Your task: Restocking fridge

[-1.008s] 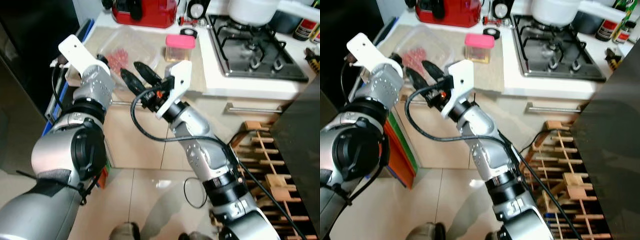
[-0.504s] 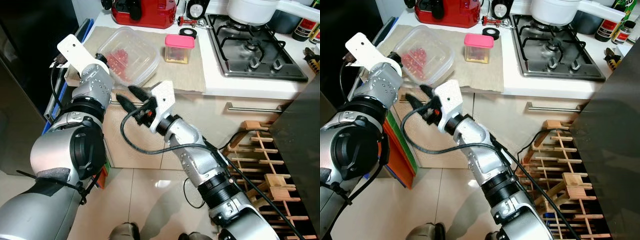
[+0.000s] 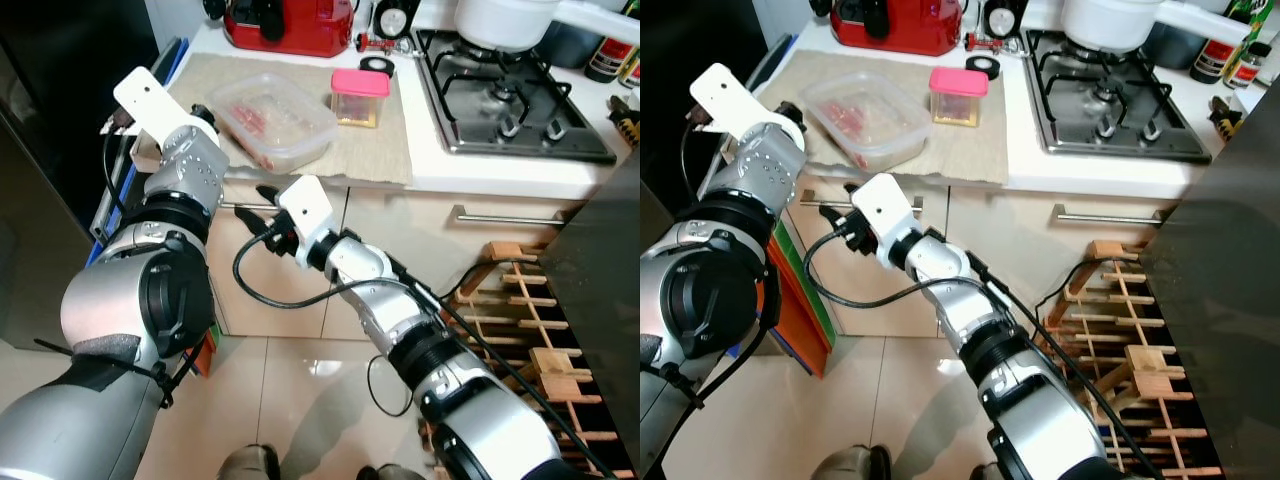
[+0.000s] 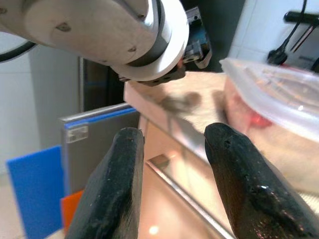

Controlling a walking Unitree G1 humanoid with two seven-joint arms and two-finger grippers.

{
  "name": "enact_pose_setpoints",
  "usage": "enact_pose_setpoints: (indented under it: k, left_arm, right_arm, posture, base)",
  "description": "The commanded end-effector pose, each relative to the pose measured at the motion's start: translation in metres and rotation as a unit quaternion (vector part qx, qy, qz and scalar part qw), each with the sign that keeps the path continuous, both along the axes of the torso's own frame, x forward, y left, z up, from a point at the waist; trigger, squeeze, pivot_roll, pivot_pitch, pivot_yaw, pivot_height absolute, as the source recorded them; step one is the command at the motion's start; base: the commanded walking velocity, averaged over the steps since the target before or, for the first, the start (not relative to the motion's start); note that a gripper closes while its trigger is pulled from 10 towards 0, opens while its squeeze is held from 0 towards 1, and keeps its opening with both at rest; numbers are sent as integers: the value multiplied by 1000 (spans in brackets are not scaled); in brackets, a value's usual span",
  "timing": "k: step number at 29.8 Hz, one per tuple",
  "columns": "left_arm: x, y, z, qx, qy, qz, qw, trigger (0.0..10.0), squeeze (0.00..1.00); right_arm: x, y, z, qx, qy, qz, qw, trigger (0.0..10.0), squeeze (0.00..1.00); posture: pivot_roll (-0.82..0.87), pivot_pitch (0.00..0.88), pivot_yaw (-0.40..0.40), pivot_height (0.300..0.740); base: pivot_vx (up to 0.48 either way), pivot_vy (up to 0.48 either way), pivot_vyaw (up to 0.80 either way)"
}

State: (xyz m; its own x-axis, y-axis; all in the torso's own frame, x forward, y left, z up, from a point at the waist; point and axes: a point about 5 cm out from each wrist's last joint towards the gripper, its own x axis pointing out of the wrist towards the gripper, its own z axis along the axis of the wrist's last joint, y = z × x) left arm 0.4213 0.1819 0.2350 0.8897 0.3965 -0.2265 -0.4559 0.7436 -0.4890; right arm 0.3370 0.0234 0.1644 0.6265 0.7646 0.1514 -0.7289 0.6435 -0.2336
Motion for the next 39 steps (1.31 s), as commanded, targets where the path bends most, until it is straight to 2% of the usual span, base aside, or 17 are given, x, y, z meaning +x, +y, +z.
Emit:
enact_pose_setpoints:
  k: [1, 6, 7, 9, 11, 12, 13, 14, 16, 21, 23, 26, 30, 32, 34, 36, 39]
  left_arm:
    - [3, -3, 16, 2, -24, -7, 1000, 10000, 0]
    - [3, 0, 21, 36, -38, -14, 999, 10000, 0]
    - [3, 1, 27, 93, -73, -31, 992, 10000, 0]
    - [2, 2, 28, 112, -83, -36, 990, 10000, 0]
    - [0, 10, 26, 125, -94, -32, 987, 10000, 0]
    - [-3, 21, 25, 146, -106, -20, 983, 10000, 0]
    - [-3, 21, 25, 146, -106, -20, 983, 10000, 0]
    - [-8, 30, 24, 173, -114, -4, 978, 10000, 0]
    - [-8, 30, 24, 173, -114, -4, 978, 10000, 0]
    - [-24, 40, 19, 222, -148, -11, 964, 10000, 0]
    - [-35, 34, 9, 265, -154, -44, 951, 10000, 0]
    - [-49, 24, -9, 293, -156, -88, 939, 10000, 0]
    - [-72, 3, -45, 301, -136, -160, 930, 10000, 0]
    - [-86, -12, -64, 275, -123, -206, 931, 10000, 0]
    - [-96, -20, -72, 273, -116, -224, 928, 10000, 0]
    - [-110, -26, -84, 269, -104, -243, 926, 10000, 0]
    - [-117, -27, -88, 265, -98, -248, 927, 10000, 0]
  right_arm:
    - [-4, 18, 12, 22, -14, 12, 1000, 10000, 0]
    - [2, 14, 12, 5, -33, -7, 999, 10000, 8]
    - [5, 11, 11, -1, -32, -18, 999, 10000, 4]
    - [7, 9, 11, -1, -32, -24, 999, 10000, 0]
    - [11, 5, 14, 11, -27, -43, 999, 10000, 4]
    - [16, -1, 17, 21, -27, -66, 997, 10000, 0]
    - [16, -1, 17, 21, -27, -66, 997, 10000, 0]
    - [20, -5, 18, 20, -31, -83, 996, 10000, 0]
    - [20, -5, 18, 20, -31, -83, 996, 10000, 0]
    - [25, -6, 21, 0, -39, -94, 995, 10000, 0]
    - [26, -5, 27, 13, -38, -93, 995, 10000, 0]
    - [25, -4, 28, 25, -36, -84, 995, 10000, 0]
    - [22, -7, 24, 58, -19, -74, 995, 10000, 0]
    - [21, -12, 25, 108, 9, -70, 992, 10000, 0]
    - [20, -19, 24, 136, 20, -73, 988, 10000, 0]
    - [17, -43, 17, 181, 57, -104, 976, 10000, 0]
    - [12, -57, 11, 192, 70, -124, 971, 10000, 0]
  posture:
    - [-10, 63, -6, 740]
    - [-6, 65, -12, 740]
    - [-5, 66, -11, 740]
    - [-5, 66, -11, 740]
    - [-4, 70, -12, 740]
    - [1, 74, -13, 740]
    - [1, 74, -13, 740]
    - [7, 74, -15, 740]
    - [7, 74, -15, 740]
    - [32, 71, -18, 740]
    - [40, 70, -17, 740]
    - [49, 71, -17, 740]
    - [49, 66, -19, 740]
    - [50, 62, -20, 740]
    - [52, 59, -23, 740]
    - [46, 53, -30, 740]
    - [43, 50, -32, 740]
  base:
    - [0, 0, 0]
    - [0, 0, 0]
    - [0, 0, 0]
    - [0, 0, 0]
    - [0, 0, 0]
    - [0, 0, 0]
    - [0, 0, 0]
    - [0, 0, 0]
    - [0, 0, 0]
    - [0, 0, 0]
    - [0, 0, 0]
    - [0, 0, 0]
    - [0, 0, 0]
    - [0, 0, 0]
    - [0, 0, 0]
    - [0, 0, 0]
    - [0, 0, 0]
